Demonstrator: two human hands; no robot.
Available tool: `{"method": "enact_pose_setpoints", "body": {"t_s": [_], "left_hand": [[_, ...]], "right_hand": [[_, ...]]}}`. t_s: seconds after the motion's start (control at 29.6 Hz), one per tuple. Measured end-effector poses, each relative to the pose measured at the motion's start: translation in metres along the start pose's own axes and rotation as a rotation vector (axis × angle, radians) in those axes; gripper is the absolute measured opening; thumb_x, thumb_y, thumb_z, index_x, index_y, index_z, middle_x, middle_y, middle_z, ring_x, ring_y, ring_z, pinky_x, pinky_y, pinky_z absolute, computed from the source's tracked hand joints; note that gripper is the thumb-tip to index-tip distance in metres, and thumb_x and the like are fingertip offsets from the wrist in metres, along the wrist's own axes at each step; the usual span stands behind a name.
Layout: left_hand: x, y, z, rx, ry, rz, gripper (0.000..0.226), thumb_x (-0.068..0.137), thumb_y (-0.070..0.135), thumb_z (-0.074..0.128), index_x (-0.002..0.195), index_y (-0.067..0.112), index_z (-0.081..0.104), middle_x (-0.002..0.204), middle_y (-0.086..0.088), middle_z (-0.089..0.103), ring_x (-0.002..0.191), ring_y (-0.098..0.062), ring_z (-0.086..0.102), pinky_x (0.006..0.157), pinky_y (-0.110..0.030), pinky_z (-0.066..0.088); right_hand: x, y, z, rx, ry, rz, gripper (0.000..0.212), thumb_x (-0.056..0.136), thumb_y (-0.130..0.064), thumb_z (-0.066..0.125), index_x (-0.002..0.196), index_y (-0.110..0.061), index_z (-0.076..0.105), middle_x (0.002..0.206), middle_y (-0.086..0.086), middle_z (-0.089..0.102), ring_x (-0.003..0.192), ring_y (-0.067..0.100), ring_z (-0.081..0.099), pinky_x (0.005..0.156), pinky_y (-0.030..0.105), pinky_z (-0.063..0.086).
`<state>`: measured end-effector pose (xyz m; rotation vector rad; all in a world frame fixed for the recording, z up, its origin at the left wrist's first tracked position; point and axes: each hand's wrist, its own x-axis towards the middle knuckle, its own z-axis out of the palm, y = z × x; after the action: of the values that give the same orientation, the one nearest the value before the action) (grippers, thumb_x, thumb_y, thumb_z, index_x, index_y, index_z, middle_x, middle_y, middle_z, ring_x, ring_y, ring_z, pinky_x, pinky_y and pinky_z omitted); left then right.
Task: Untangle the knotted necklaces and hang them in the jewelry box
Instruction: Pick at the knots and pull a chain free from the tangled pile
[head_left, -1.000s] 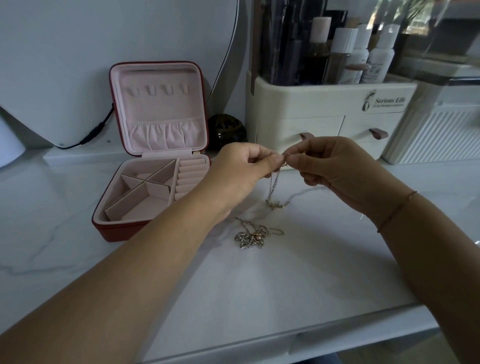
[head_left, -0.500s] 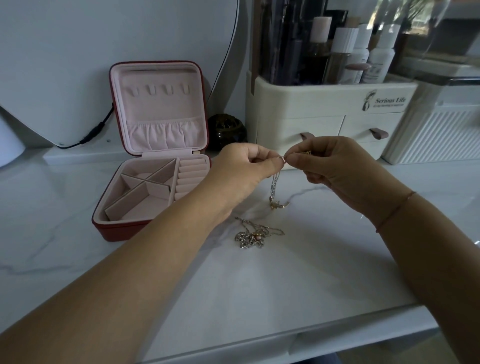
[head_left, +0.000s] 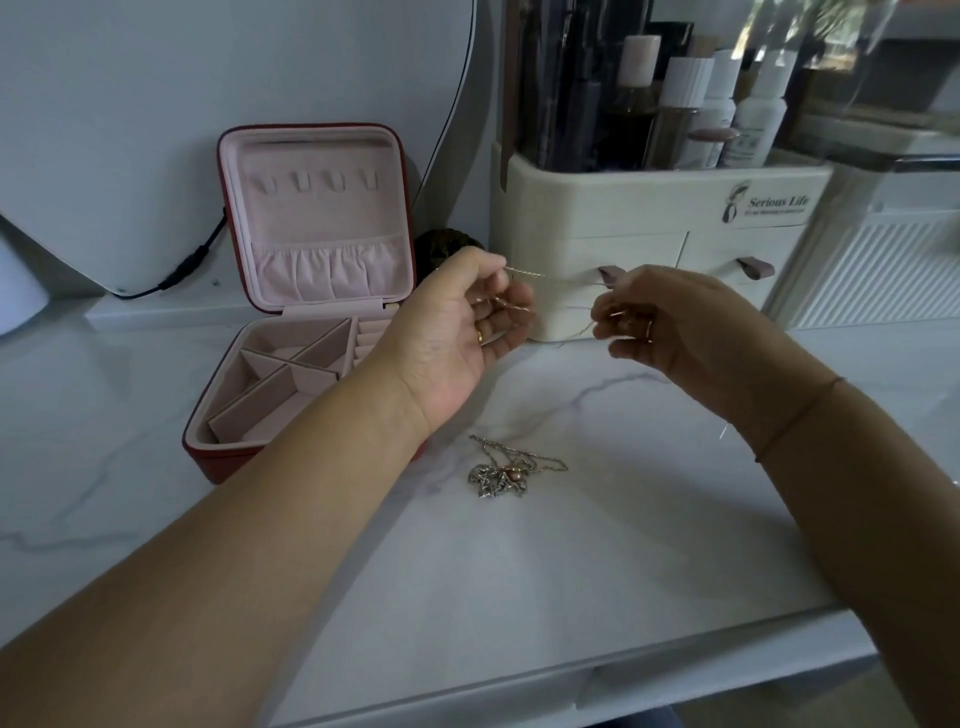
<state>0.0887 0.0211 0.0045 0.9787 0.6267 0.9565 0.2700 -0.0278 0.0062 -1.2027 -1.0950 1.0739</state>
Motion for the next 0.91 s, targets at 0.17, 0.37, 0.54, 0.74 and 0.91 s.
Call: {"method": "enact_pose_setpoints", "body": {"t_s": [0.17, 0.37, 0.54, 0.74, 0.91], "left_hand": [[0.003, -0.001, -0.001, 0.023, 0.108, 0.002, 0.028, 0.092, 0.02, 0.052, 0.064, 0.015, 0.054, 0.06, 0.001, 0.063, 0.07, -0.014, 0.059, 0.079, -0.029, 0.051], [0.002, -0.006, 0.003, 0.216, 0.097, 0.039, 0.028, 0.092, 0.021, 0.053, 0.065, 0.016, 0.059, 0.07, 0.0, 0.064, 0.069, -0.012, 0.06, 0.074, -0.028, 0.049], [0.0, -0.016, 0.006, 0.6, 0.1, 0.172, 0.022, 0.092, 0.031, 0.058, 0.109, 0.019, 0.063, 0.099, 0.005, 0.064, 0.091, -0.009, 0.061, 0.088, -0.03, 0.049], [-0.005, -0.018, 0.006, 0.659, -0.048, 0.145, 0.011, 0.09, 0.02, 0.062, 0.096, 0.021, 0.071, 0.086, 0.004, 0.075, 0.087, -0.006, 0.068, 0.083, -0.019, 0.049], [-0.005, -0.018, 0.007, 0.647, -0.02, 0.17, 0.008, 0.081, 0.009, 0.071, 0.087, 0.015, 0.073, 0.077, 0.001, 0.075, 0.075, -0.006, 0.069, 0.076, -0.014, 0.05]], "right_hand": [[0.0, -0.008, -0.005, 0.549, -0.034, 0.087, 0.021, 0.09, -0.011, 0.035, 0.077, -0.009, 0.051, 0.074, 0.007, 0.065, 0.076, 0.021, 0.069, 0.074, 0.03, 0.058], [0.002, -0.003, -0.007, 0.283, -0.031, 0.027, 0.017, 0.092, -0.012, 0.048, 0.075, -0.014, 0.052, 0.064, -0.003, 0.046, 0.054, 0.008, 0.041, 0.046, 0.016, 0.033], [-0.001, 0.003, -0.004, -0.001, -0.124, -0.035, 0.009, 0.077, -0.015, 0.066, 0.083, -0.008, 0.065, 0.066, -0.001, 0.043, 0.053, 0.006, 0.033, 0.045, 0.014, 0.029], [-0.004, 0.003, 0.004, -0.123, -0.183, -0.094, 0.023, 0.09, 0.009, 0.044, 0.093, -0.008, 0.061, 0.068, 0.005, 0.059, 0.055, 0.01, 0.045, 0.053, 0.018, 0.038], [-0.004, 0.004, 0.006, -0.201, -0.172, -0.217, 0.016, 0.091, 0.008, 0.05, 0.094, -0.007, 0.055, 0.063, 0.006, 0.06, 0.048, 0.012, 0.042, 0.046, 0.019, 0.035]]}}
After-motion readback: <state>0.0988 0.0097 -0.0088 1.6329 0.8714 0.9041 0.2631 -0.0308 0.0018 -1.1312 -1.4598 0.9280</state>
